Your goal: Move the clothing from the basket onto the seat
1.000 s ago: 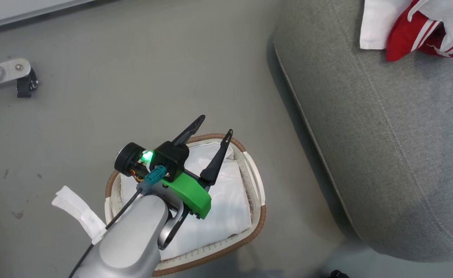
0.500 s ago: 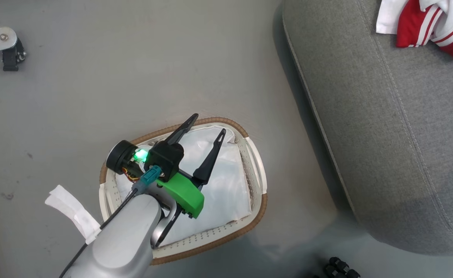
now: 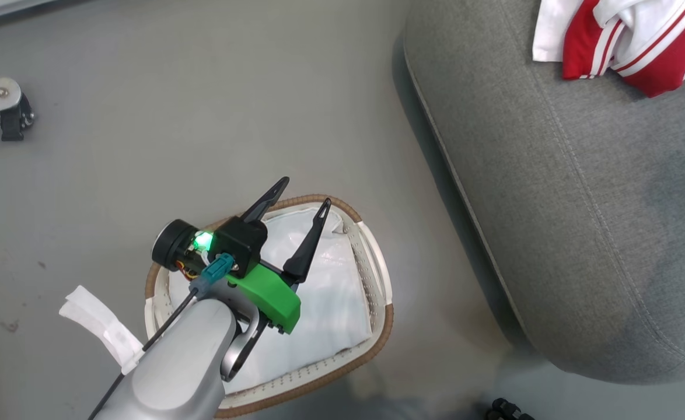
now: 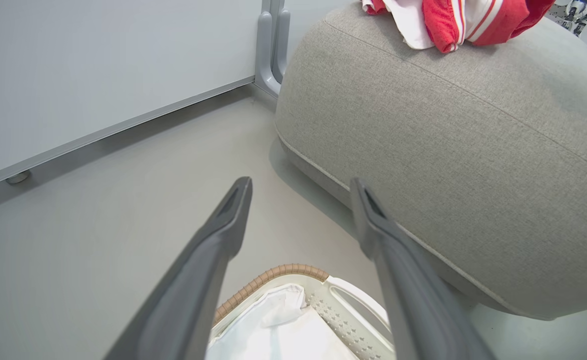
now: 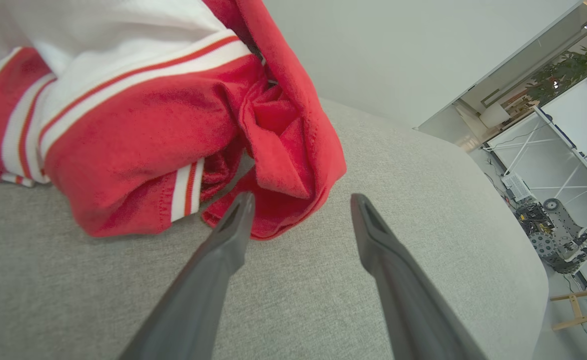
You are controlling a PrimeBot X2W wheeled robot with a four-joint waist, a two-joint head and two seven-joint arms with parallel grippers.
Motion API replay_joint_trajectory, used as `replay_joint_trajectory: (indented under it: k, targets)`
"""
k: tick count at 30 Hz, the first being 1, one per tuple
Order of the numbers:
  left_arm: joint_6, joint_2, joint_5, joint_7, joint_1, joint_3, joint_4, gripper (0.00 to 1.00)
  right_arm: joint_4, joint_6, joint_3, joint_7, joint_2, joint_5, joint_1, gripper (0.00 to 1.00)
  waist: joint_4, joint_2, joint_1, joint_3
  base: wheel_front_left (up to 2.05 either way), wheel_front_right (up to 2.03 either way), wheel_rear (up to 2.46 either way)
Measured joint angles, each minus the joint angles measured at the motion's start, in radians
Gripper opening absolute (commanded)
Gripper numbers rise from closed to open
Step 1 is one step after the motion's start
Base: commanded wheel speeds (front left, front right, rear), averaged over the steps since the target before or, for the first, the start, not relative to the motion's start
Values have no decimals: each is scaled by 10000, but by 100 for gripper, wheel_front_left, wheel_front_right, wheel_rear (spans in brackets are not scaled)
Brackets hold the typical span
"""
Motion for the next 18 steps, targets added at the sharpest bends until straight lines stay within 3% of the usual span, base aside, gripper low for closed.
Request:
replay_joint_trajectory:
  k: [7,18]
  targets:
    - [15,-144,-234,-19,276,199,48,100,-487,0,278,0,322,307,825,100,-53,0,-1,-626,0,0,0]
    - [25,-683,-295,-63,998,1191,-238,100,-1149,0,892,0,752,938,681,100,367,0,-1,-1839,0,0,0]
